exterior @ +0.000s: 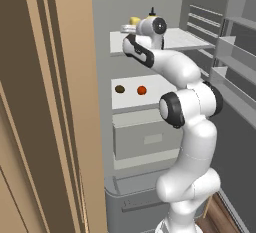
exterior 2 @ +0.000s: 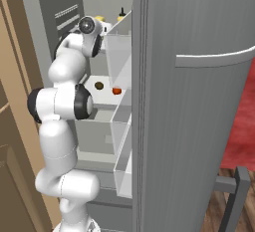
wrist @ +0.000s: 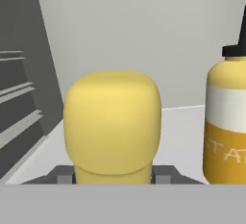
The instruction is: Place the mustard and mustard from the counter to the top shelf of the fridge. If the existing items in the fridge are on the top shelf, move them to other shelves.
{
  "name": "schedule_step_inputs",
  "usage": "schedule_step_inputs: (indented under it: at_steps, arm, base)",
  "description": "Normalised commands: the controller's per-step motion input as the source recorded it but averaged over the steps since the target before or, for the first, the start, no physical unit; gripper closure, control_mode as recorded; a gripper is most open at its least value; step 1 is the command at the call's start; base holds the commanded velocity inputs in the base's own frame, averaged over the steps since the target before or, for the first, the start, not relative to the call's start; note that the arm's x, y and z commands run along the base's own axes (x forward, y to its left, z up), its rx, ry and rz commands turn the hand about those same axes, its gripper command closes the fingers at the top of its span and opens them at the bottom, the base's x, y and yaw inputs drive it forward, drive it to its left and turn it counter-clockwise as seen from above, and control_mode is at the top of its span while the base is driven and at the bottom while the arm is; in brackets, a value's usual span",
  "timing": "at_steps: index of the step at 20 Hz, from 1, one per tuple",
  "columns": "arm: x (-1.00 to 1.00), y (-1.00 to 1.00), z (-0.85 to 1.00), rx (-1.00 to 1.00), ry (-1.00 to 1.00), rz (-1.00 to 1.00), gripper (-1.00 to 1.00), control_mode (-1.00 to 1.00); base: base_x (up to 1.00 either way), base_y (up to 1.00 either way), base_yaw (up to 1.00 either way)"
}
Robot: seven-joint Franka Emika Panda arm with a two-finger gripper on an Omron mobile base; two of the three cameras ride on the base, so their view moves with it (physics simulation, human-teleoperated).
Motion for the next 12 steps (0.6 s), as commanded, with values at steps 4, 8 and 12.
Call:
schedule_step_inputs:
  at_steps: [4,8,12]
  arm:
    - [0.00,0.11,-0.05,-0.09,0.00,0.00,-1.00,-1.00]
    - [0.00,0.00,0.00,0.00,0.00,-0.01,-1.00,-1.00]
    - [-0.03,0.00,0.00,0.00,0.00,0.00,-1.00,-1.00]
  base:
    - [0.00,0.00,0.00]
    - [0.00,0.00,0.00]
    - [0.00,0.00,0.00]
